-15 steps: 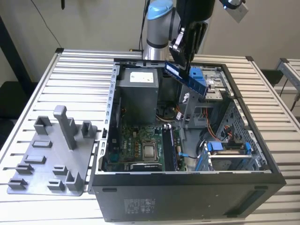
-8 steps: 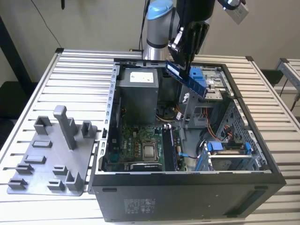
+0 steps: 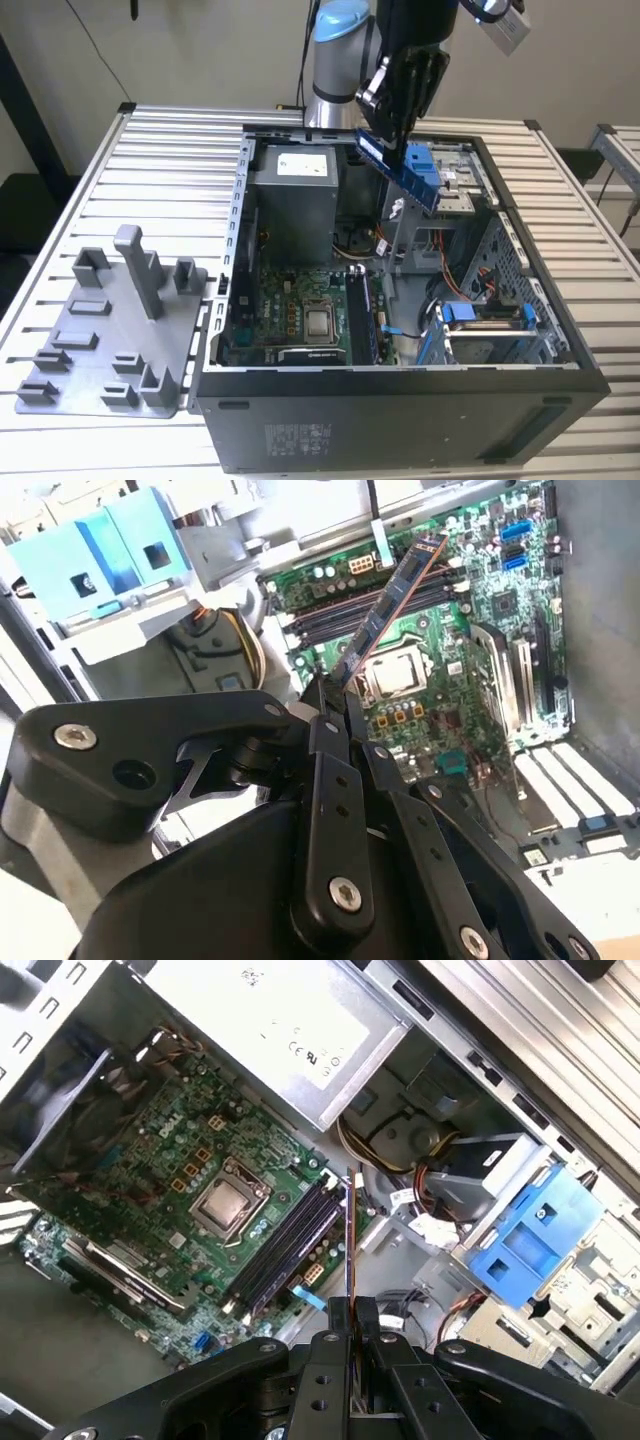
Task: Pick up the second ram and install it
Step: 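Insert the second ram into the second slot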
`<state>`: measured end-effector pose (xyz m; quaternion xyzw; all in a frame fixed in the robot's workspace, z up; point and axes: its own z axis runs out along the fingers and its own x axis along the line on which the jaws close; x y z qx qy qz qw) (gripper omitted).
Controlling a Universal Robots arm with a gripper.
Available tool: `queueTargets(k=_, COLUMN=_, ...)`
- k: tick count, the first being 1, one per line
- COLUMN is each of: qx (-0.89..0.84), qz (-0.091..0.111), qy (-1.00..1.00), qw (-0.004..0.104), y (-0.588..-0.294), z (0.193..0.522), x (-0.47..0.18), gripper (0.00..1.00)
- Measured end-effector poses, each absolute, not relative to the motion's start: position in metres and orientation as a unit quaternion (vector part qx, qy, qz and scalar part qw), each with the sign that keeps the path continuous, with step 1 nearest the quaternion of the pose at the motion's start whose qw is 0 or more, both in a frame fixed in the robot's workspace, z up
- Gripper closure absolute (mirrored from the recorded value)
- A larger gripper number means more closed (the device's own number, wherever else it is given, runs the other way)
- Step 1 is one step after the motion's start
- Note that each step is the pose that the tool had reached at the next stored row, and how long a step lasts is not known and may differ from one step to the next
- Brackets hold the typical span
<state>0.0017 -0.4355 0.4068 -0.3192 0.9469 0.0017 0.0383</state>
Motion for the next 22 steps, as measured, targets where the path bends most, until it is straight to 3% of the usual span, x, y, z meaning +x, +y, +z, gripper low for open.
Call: queueTargets(k=22, qx=-0.24, qz=-0.002, qy=0.97, qw=0.038, y=-0.4355, z=0.4066, x=0.0017, gripper=0.86)
